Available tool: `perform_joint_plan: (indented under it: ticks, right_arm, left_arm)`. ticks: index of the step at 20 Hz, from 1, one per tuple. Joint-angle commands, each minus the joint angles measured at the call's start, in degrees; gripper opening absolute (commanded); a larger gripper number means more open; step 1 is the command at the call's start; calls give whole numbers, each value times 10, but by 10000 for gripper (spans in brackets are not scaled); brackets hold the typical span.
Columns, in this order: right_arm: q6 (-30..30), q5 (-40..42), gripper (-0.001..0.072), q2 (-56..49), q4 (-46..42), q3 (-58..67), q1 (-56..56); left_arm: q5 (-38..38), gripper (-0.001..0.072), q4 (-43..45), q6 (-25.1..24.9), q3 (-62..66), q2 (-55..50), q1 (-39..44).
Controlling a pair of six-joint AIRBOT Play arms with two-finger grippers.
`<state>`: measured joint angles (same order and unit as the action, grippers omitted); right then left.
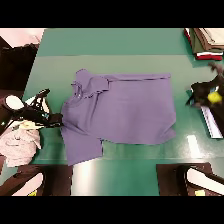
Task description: Fold the shirts.
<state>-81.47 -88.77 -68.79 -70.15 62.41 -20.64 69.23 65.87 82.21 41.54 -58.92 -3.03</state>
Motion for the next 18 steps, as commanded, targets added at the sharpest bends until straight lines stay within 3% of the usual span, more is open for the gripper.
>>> perform_joint_plan:
  ticks: [1, 7, 14, 15, 17, 18]
  right_arm:
    - [41, 69, 371, 41, 2, -193, -49]
    - [72, 134, 370, 41, 62, -277, -52]
    - [72, 143, 324, 41, 61, -279, -52]
    - [72, 141, 290, 41, 61, -279, -52]
    - [75, 134, 155, 41, 61, -279, -52]
    - [83, 129, 30, 41, 62, -279, -52]
  left_arm:
    - [2, 24, -6, -3, 5, 0, 0]
    - [2, 24, -10, -3, 5, 0, 0]
    - [4, 24, -19, -8, 5, 0, 0]
    - [5, 23, -19, -10, 5, 0, 0]
    - [9, 23, -21, -12, 5, 0, 0]
    - [9, 24, -21, -12, 5, 0, 0]
